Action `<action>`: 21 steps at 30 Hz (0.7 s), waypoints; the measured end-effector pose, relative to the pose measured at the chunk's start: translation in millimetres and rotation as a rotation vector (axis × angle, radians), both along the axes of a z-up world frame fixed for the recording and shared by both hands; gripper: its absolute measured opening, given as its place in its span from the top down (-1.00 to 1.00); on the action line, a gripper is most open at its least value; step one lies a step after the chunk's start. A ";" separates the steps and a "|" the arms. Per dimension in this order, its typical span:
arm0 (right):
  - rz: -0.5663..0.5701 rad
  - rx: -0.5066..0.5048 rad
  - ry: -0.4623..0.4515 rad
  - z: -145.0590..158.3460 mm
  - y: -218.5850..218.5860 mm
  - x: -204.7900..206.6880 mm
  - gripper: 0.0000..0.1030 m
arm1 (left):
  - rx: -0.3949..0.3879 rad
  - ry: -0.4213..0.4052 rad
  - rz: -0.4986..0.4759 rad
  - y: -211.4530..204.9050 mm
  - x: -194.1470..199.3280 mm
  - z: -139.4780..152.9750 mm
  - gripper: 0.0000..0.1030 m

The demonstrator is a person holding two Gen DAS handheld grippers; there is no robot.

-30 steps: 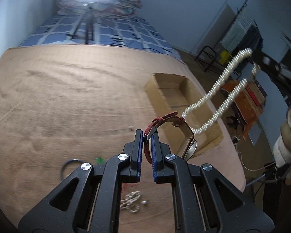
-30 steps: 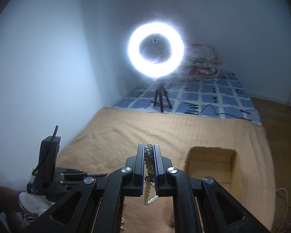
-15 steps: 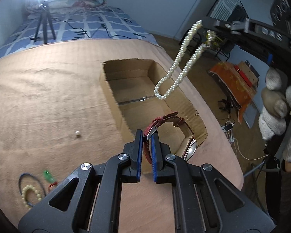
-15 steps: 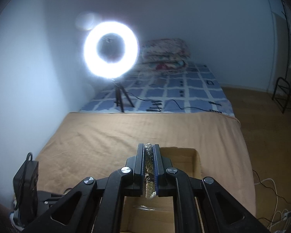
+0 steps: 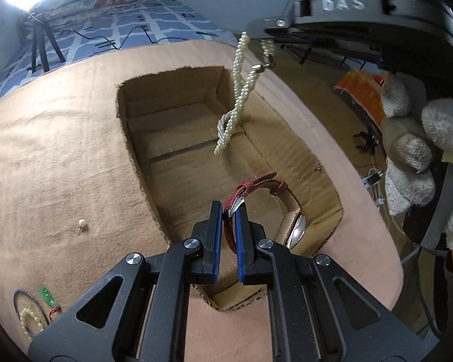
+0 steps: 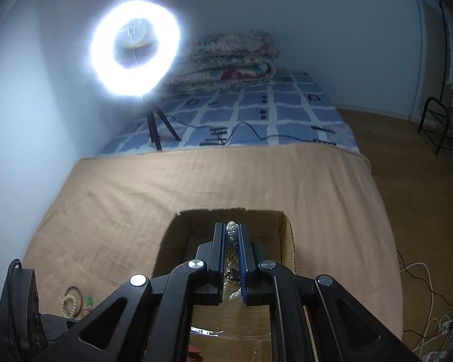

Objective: Organize jewelry
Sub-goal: 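Carry the watch with the left tool while the right tool carries the necklace into the box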

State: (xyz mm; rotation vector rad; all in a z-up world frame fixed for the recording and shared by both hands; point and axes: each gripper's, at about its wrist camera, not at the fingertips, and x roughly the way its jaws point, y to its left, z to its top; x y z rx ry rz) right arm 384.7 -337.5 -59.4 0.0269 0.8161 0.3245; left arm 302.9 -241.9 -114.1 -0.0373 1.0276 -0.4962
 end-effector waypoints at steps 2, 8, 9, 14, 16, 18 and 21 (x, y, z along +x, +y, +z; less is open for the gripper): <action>0.000 -0.005 0.013 -7.8 0.1 3.1 0.90 | 0.017 0.007 -0.007 -5.3 0.5 -4.5 0.88; -0.001 0.001 0.058 -27.8 -0.8 10.6 0.90 | 0.053 0.026 -0.028 -14.9 5.2 -14.1 0.88; 0.000 -0.001 0.064 -30.4 -0.7 11.1 0.90 | 0.058 0.028 -0.031 -16.4 5.4 -15.0 0.88; 0.002 -0.005 0.086 -39.6 0.6 13.7 0.90 | 0.082 0.043 -0.047 -24.0 8.3 -21.1 0.88; 0.002 -0.004 0.093 -42.7 0.8 13.8 0.90 | 0.087 0.049 -0.051 -26.2 7.6 -22.7 0.88; 0.002 -0.004 0.100 -45.5 1.0 14.2 0.90 | 0.089 0.059 -0.054 -28.7 10.2 -25.0 0.88; -0.001 -0.003 0.106 -48.3 1.2 14.8 0.90 | 0.088 0.062 -0.057 -31.7 10.9 -26.4 0.88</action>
